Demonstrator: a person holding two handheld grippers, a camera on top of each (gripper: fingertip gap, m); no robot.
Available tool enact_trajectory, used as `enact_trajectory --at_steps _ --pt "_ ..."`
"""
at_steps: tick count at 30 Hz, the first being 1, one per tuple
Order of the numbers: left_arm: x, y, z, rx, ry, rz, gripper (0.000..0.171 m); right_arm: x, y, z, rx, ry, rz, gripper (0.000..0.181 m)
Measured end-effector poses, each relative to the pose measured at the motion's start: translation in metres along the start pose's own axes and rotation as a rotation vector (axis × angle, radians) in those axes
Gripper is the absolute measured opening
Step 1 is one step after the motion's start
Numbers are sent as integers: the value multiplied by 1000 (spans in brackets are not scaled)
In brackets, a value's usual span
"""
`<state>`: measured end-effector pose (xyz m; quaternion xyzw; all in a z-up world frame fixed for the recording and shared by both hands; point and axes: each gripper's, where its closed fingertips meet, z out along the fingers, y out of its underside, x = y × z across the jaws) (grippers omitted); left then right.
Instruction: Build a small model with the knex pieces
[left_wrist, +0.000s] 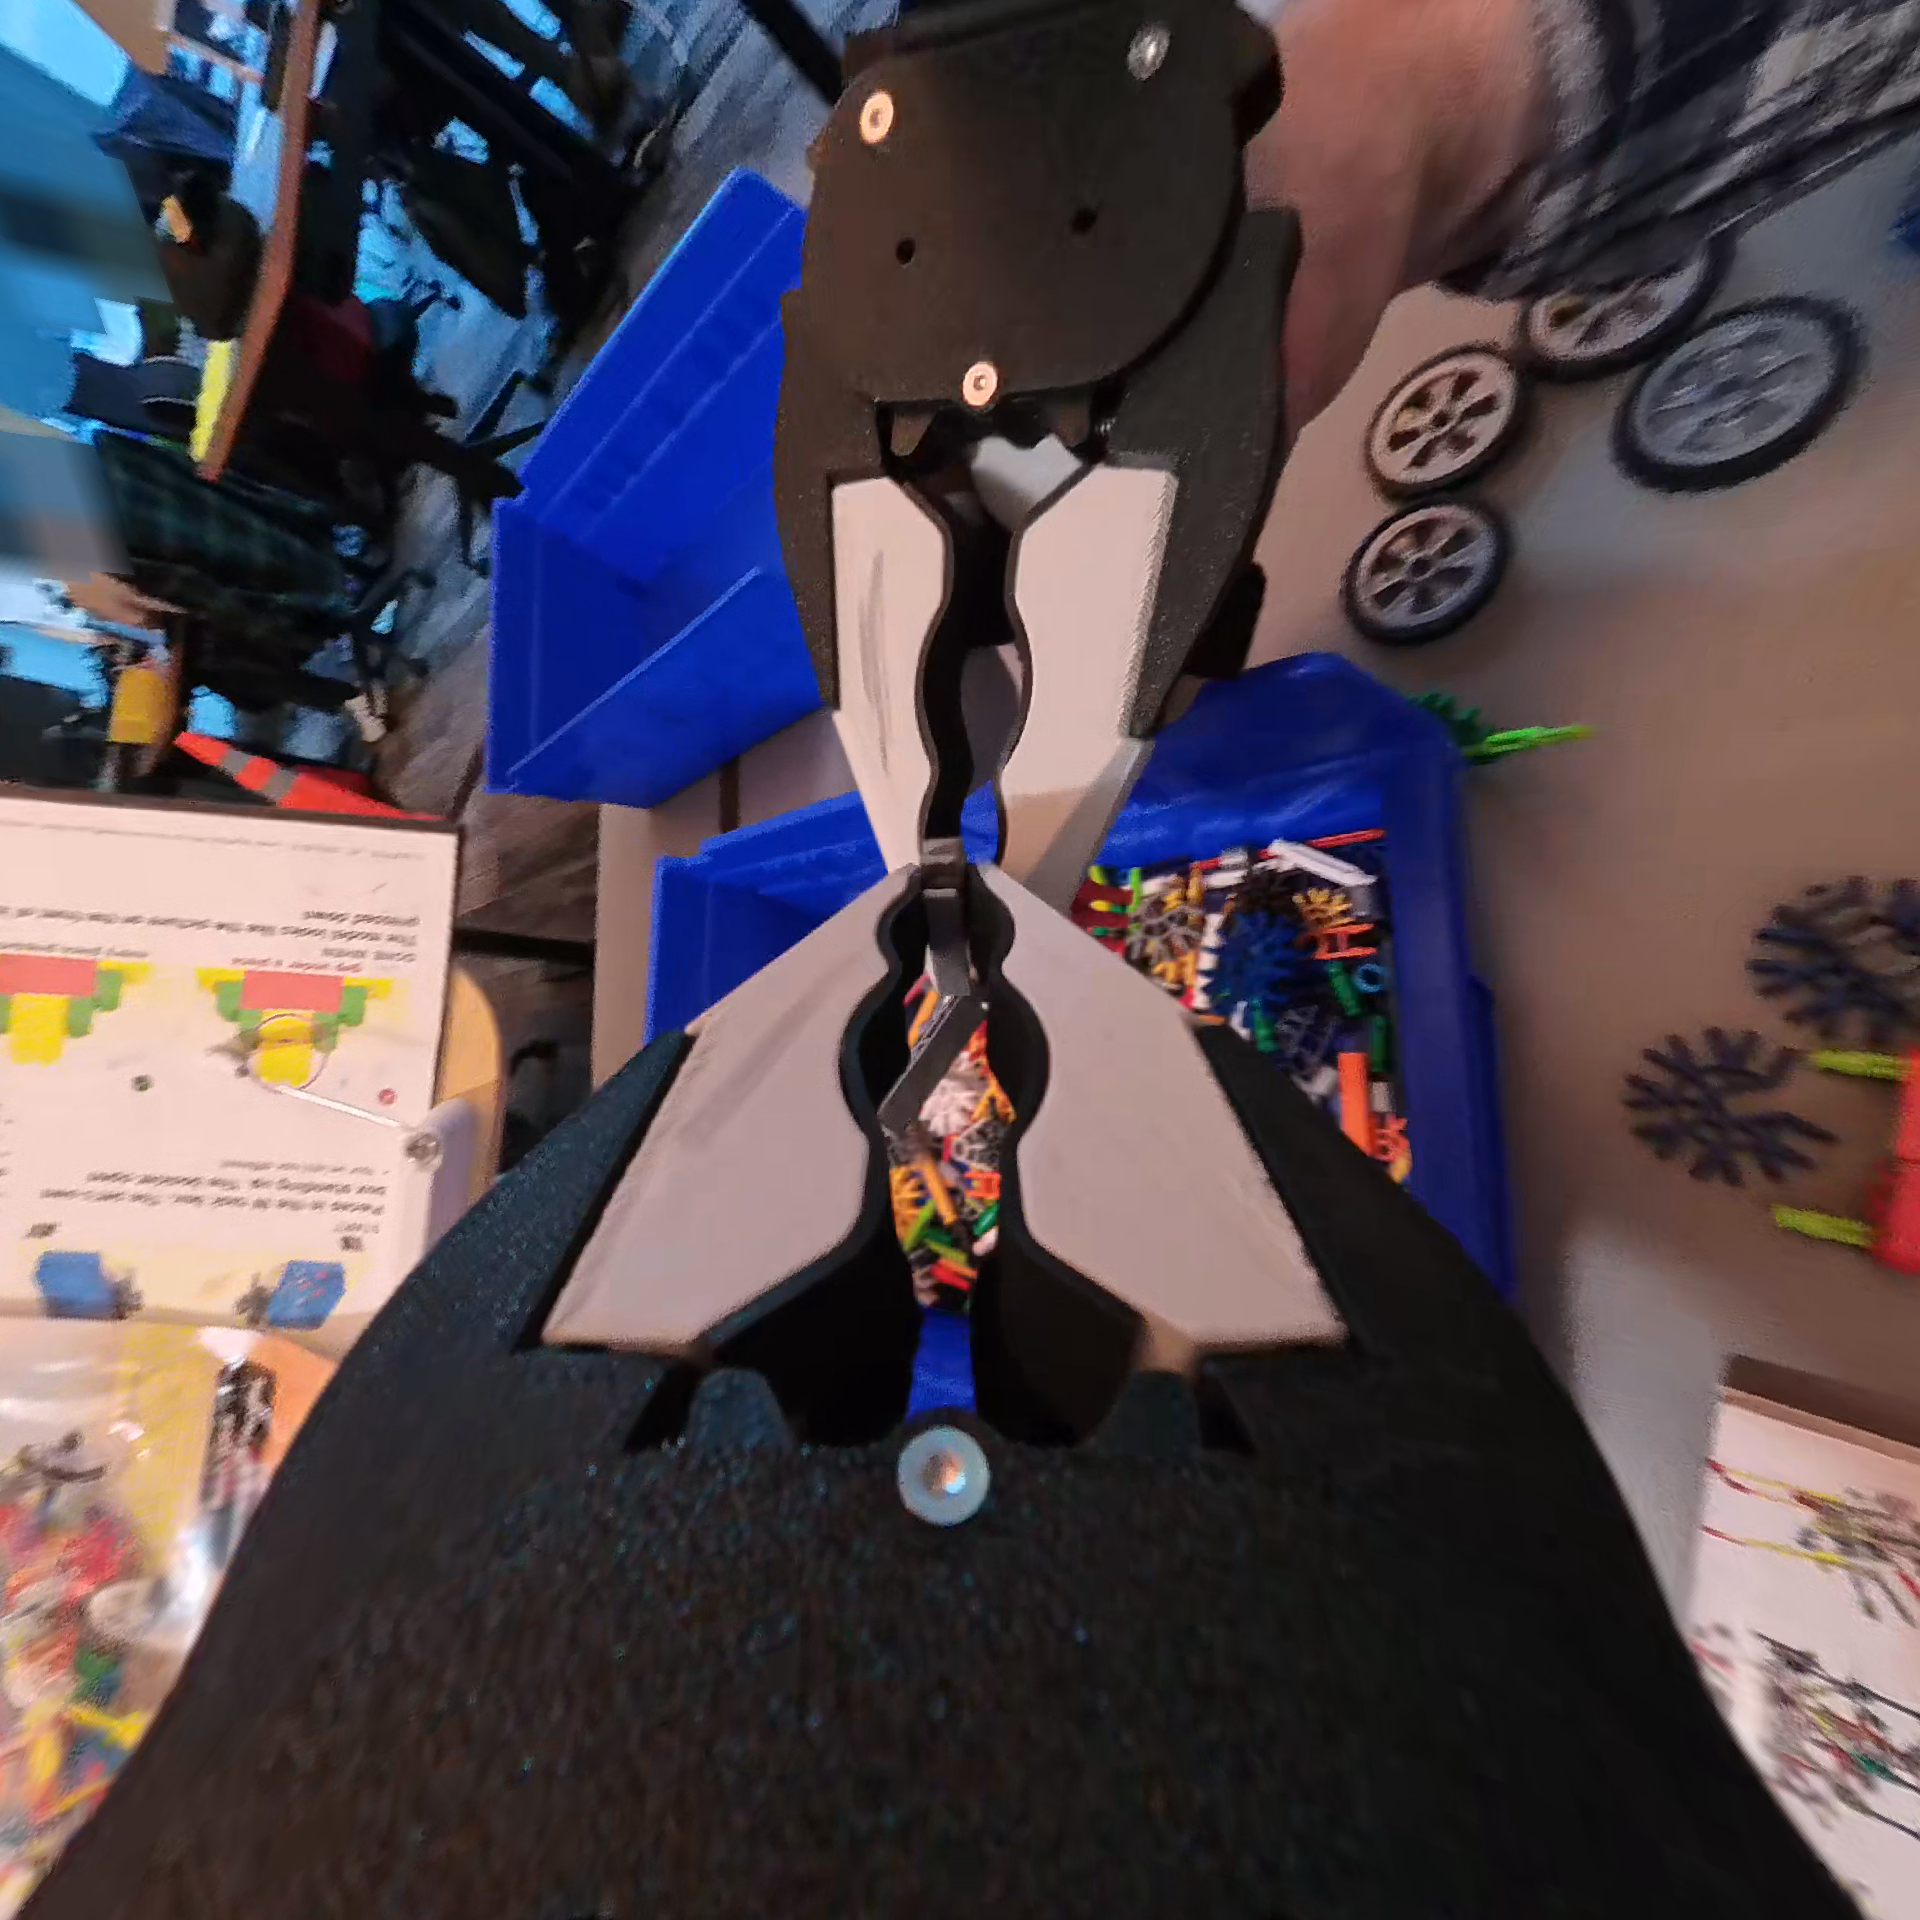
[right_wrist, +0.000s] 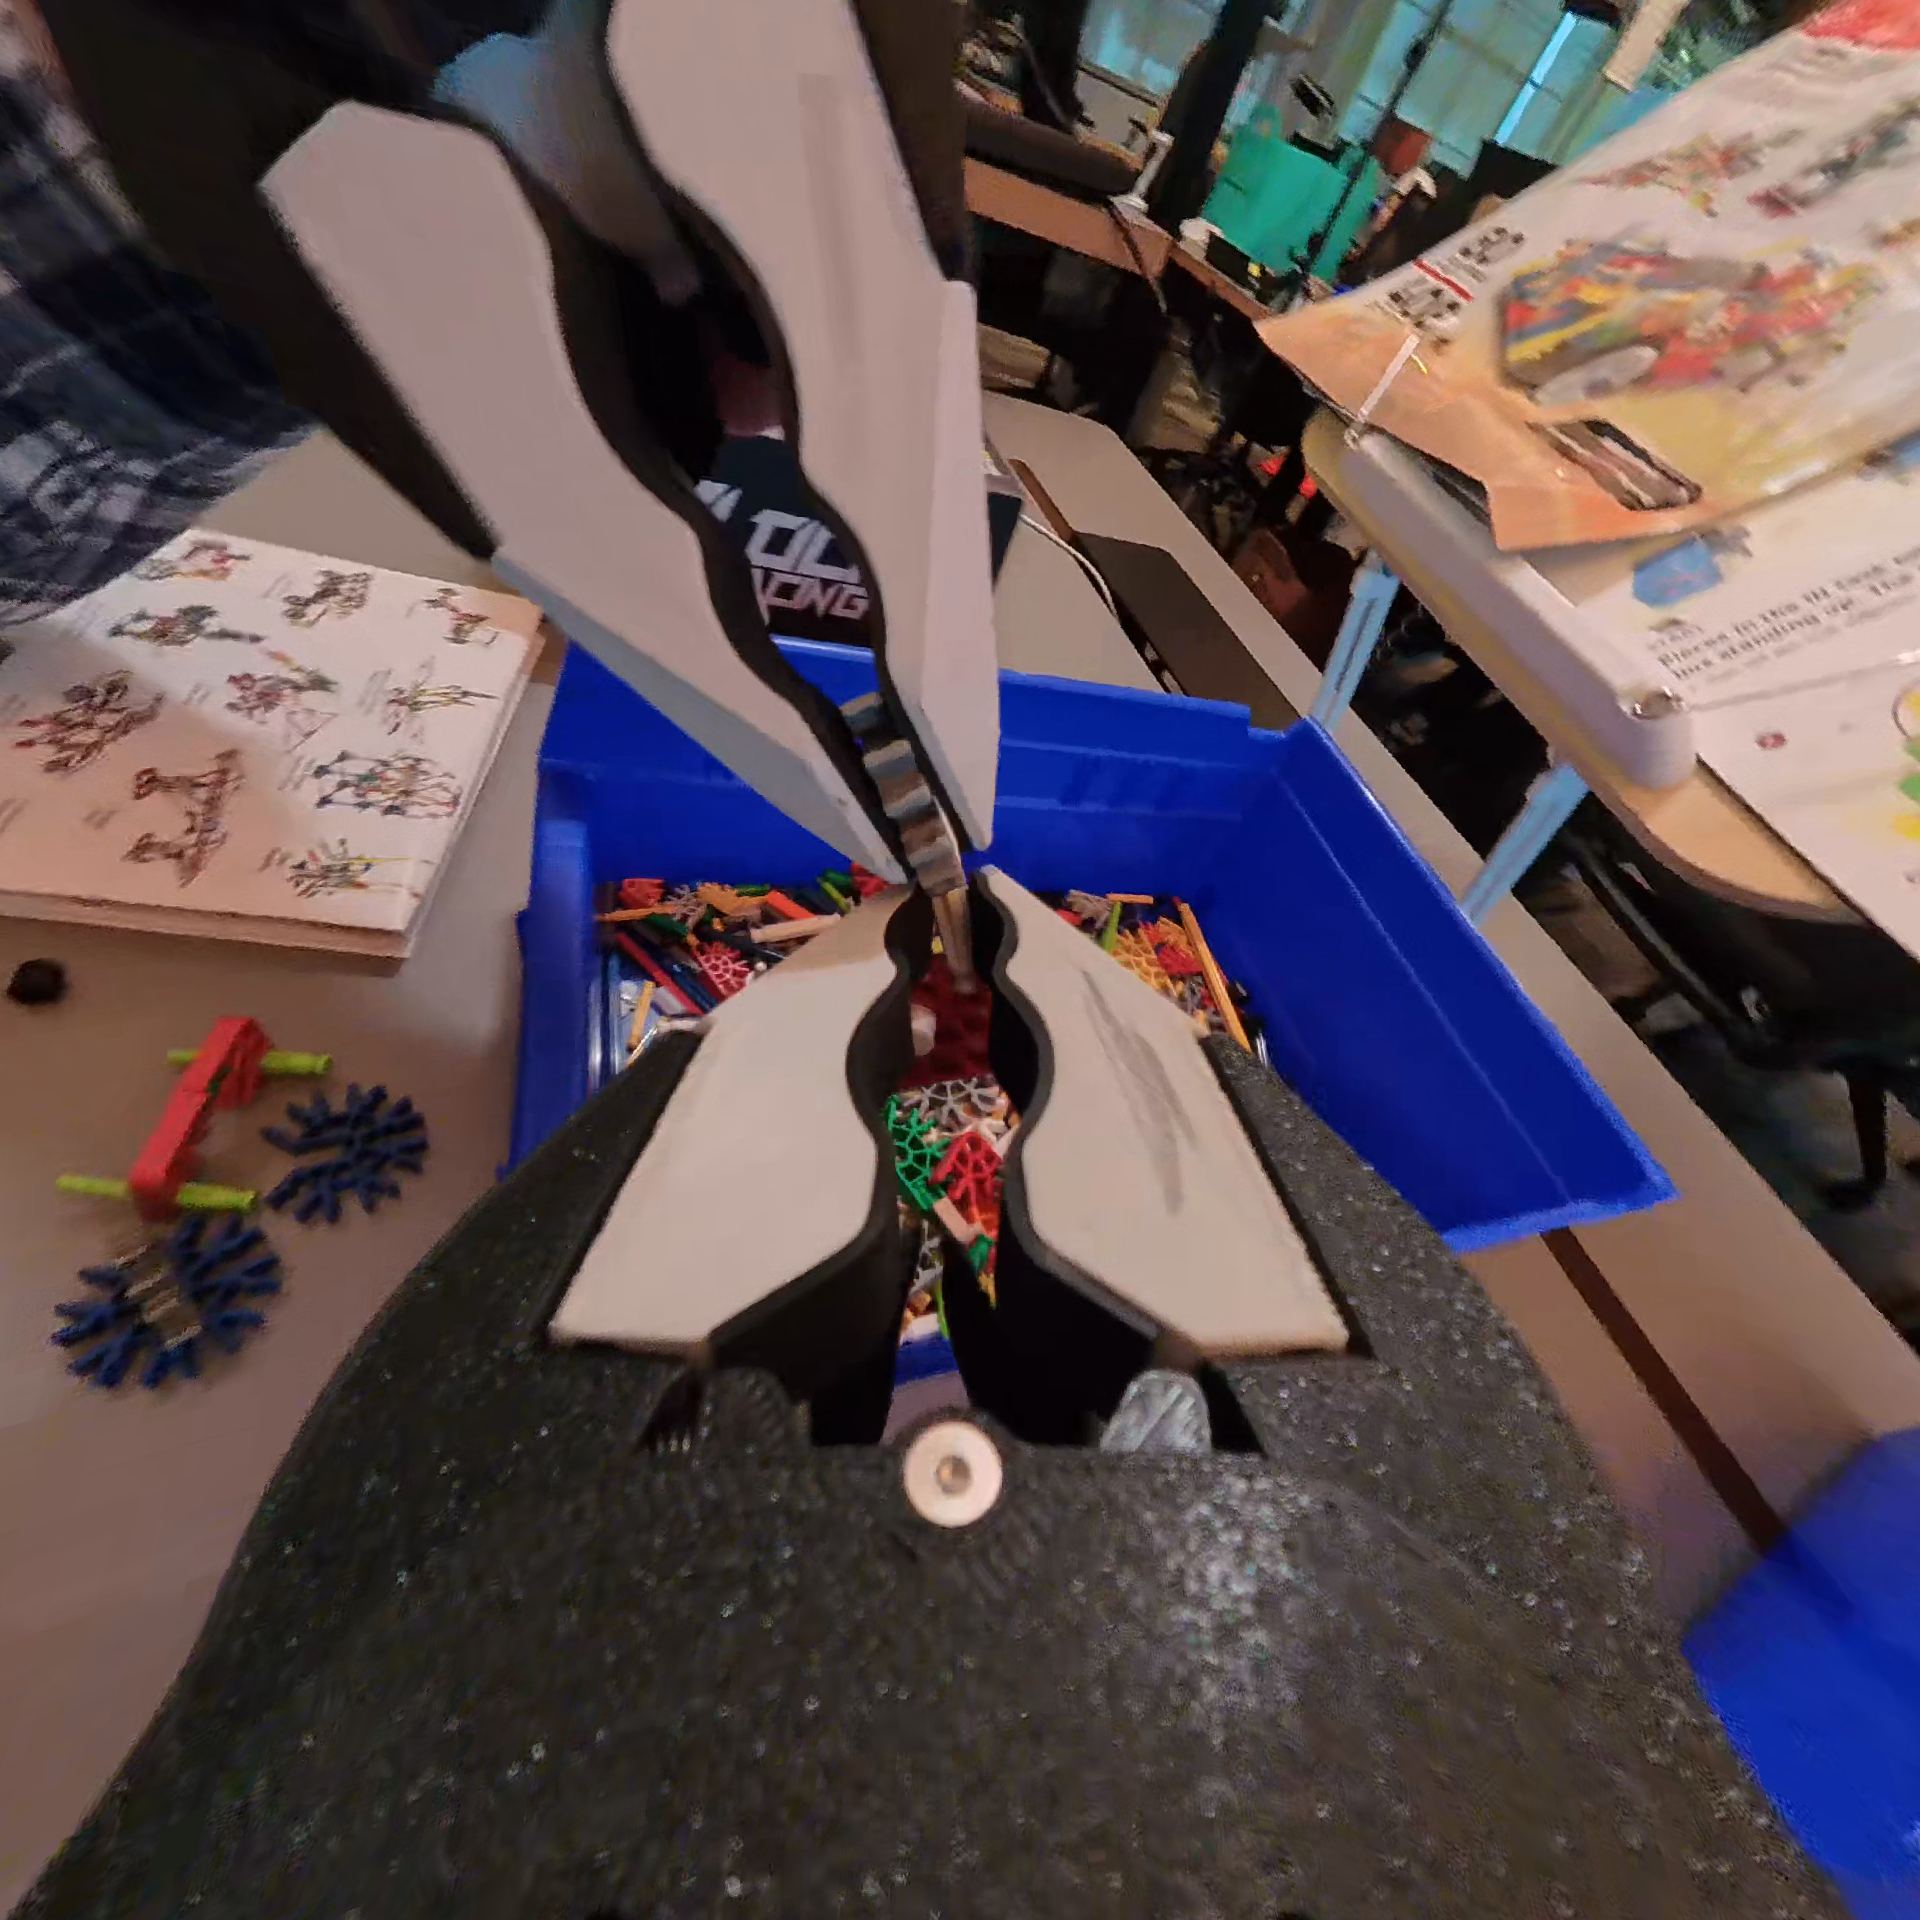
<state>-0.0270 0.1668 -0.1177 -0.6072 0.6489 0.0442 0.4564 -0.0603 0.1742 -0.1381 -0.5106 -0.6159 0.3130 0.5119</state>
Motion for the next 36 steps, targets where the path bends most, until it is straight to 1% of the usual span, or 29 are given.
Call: enact_trajectory --at_steps 7,8,9,11,15,16,17,18,20,22,24,25,27,30,31,33,36 --pt "-19 12 22 -137 -179 59 6 25 16 5 -46 108 133 3" --pt "-22 12 25 -153 -205 74 6 28 18 5 -50 118 151 2" --pt "-23 11 28 -158 -232 92 2 29 18 5 -45 124 170 1" --pt "-29 11 30 -185 -298 140 2 34 17 5 -31 142 211 1" --pt "-43 2 27 -155 -419 181 2 41 9 -3 33 131 333 2" --pt "-48 -1 26 -145 -475 198 1 44 6 -5 58 133 380 1" --pt "-57 -2 25 -149 -565 224 2 45 2 -7 92 117 446 1" --pt "-61 -2 26 -140 -613 220 2 47 0 -8 119 108 504 1" --pt "-58 -8 30 -55 -574 127 1 52 5 -7 119 127 536 1" --pt "-61 -10 26 -21 -570 67 2 55 8 -7 110 148 526 2" --pt "-61 -11 22 60 -455 -102 2 58 10 -9 95 175 466 2" --pt "-62 -5 20 64 -405 -167 2 60 11 -11 85 192 452 3" --pt "-65 21 17 -16 -356 -228 3 62 12 -12 75 216 422 3" --pt "-60 54 19 -91 -256 -348 4 66 16 -14 34 273 338 3" --pt "-62 63 20 -114 -253 -374 9 66 16 -14 29 277 314 3" --pt "-59 77 23 -157 -224 -402 34 65 14 -14 30 277 283 3" --pt "-56 75 24 -133 -204 -379 48 60 14 -13 23 240 251 3"
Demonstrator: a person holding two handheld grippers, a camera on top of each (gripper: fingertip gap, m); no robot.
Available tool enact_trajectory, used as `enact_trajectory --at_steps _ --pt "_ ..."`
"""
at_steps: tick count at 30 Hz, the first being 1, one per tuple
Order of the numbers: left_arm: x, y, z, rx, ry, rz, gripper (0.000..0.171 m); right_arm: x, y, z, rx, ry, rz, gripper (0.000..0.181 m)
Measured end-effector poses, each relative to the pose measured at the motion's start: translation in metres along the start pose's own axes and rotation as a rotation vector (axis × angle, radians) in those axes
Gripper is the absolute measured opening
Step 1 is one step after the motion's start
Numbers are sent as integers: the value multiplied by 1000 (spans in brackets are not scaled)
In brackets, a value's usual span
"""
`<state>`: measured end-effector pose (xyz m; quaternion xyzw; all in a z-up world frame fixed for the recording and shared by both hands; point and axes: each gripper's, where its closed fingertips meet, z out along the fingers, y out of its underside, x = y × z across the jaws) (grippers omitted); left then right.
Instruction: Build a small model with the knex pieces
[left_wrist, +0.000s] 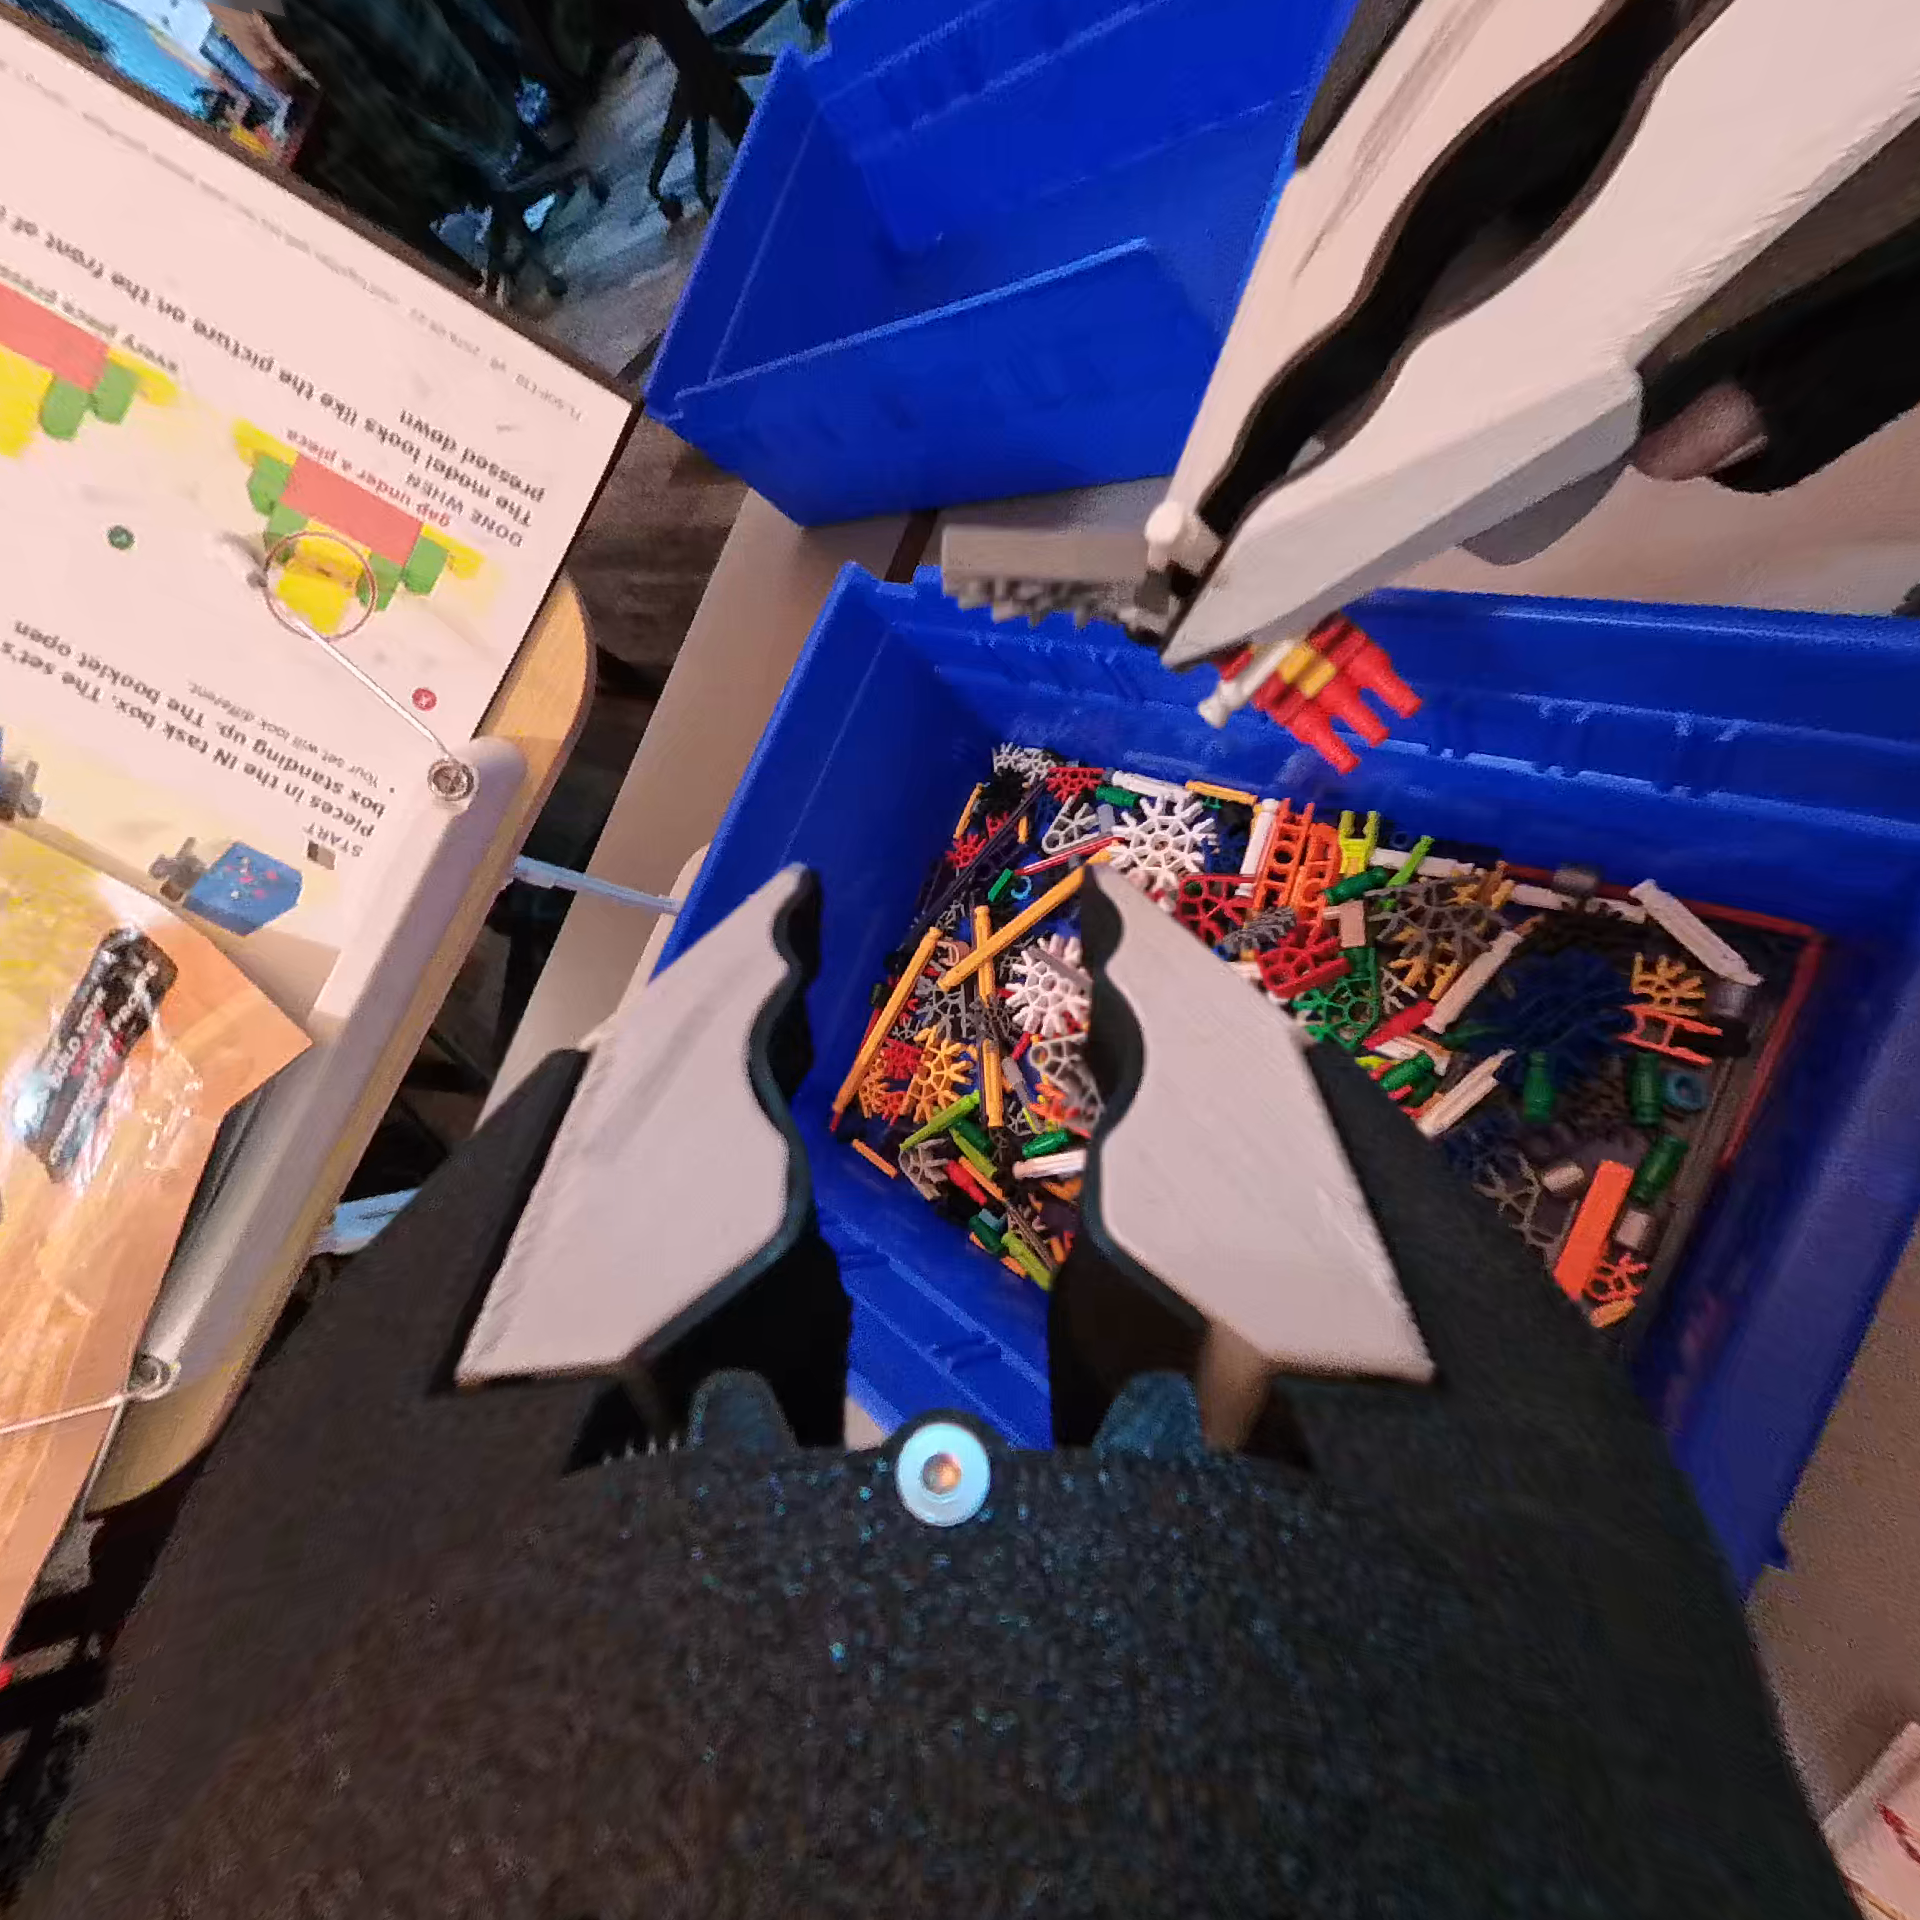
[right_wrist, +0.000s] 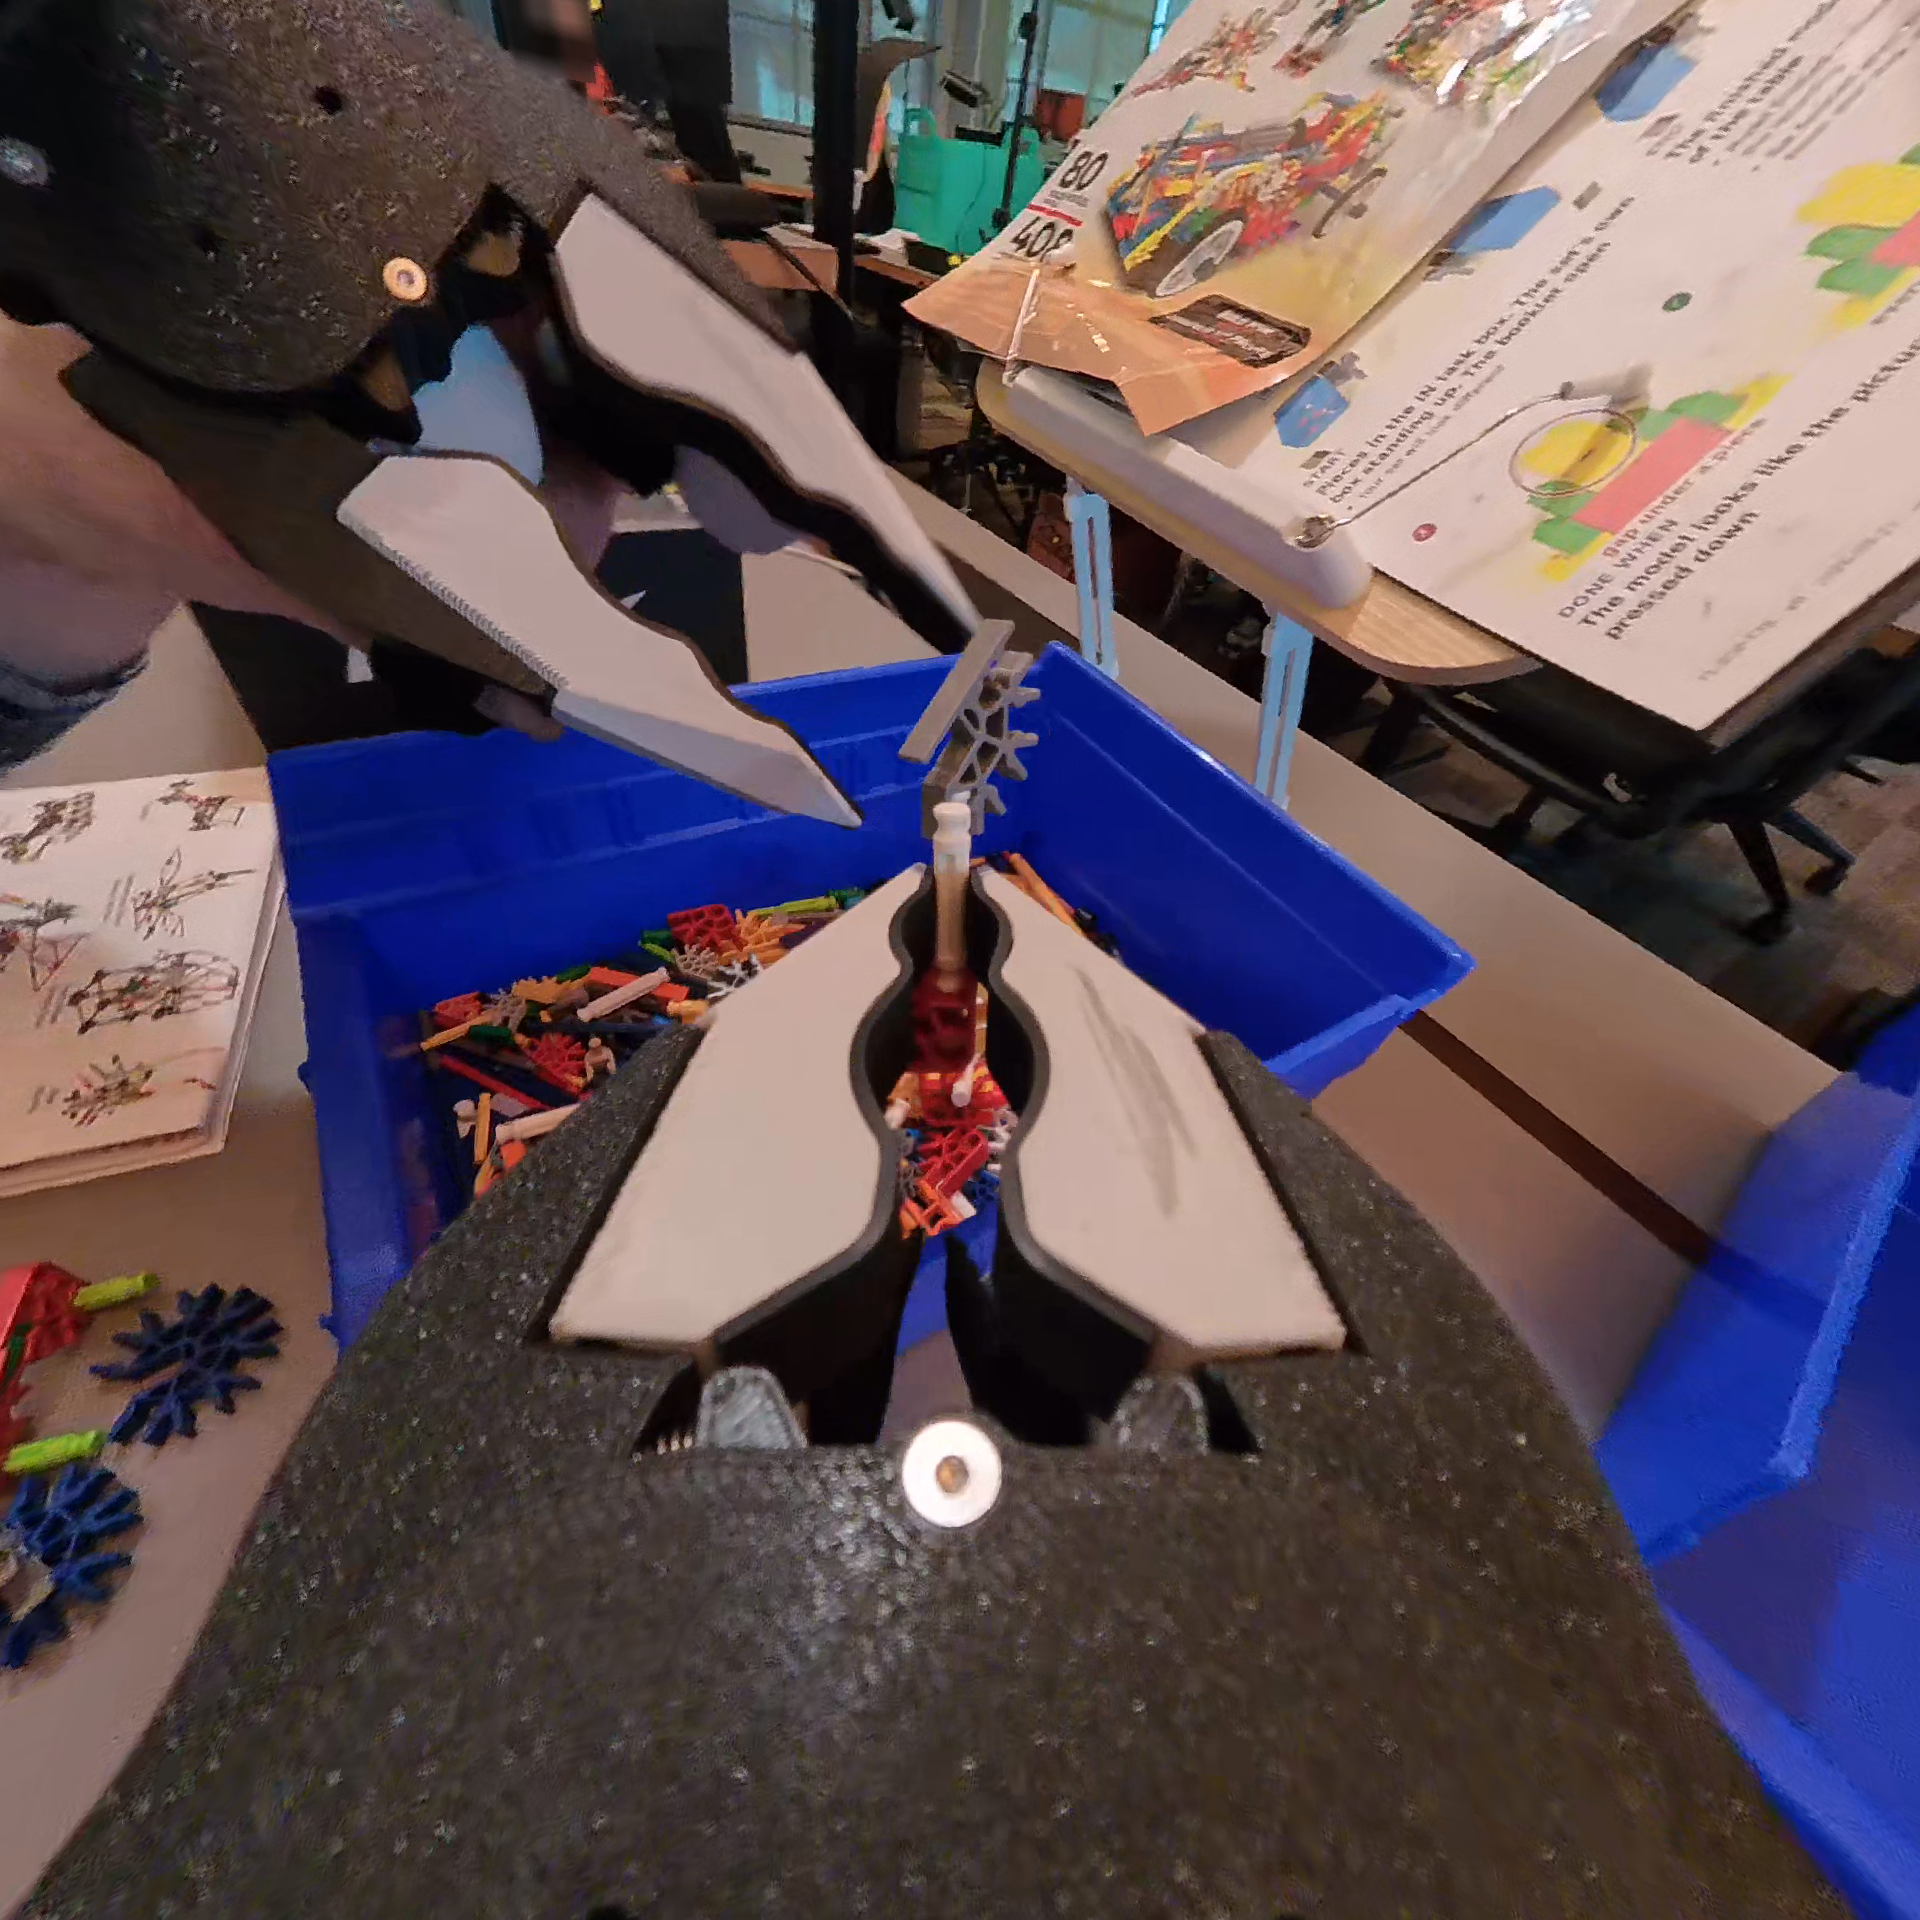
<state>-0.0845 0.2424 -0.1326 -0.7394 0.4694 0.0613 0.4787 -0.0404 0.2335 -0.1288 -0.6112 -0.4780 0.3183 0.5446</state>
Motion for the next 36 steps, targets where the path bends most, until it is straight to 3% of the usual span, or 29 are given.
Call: enact_trajectory --at_steps 3,7,9,10,14,21,25,36 --pt "13 -25 -12 103 -8 151 52 -13 3 -1 -12 -98 -19 4" --pt "36 -33 -17 85 -16 370 45 -34 5 -7 -26 -246 -23 3" --pt "38 -32 -16 62 -24 396 40 -37 5 -9 -31 -266 -26 3" --pt "37 -33 -16 65 -38 412 29 -39 7 -10 -42 -284 -27 4" --pt "45 -30 -17 53 -25 478 27 -46 14 -13 -84 -324 -58 3" --pt "50 -30 -20 11 -19 496 36 -49 19 -16 -134 -333 -96 3" --pt "54 -21 -14 -49 6 502 28 -51 24 -13 -161 -326 -113 3" --pt "39 -31 -4 9 -79 387 22 -29 14 -12 -93 -237 -49 2"
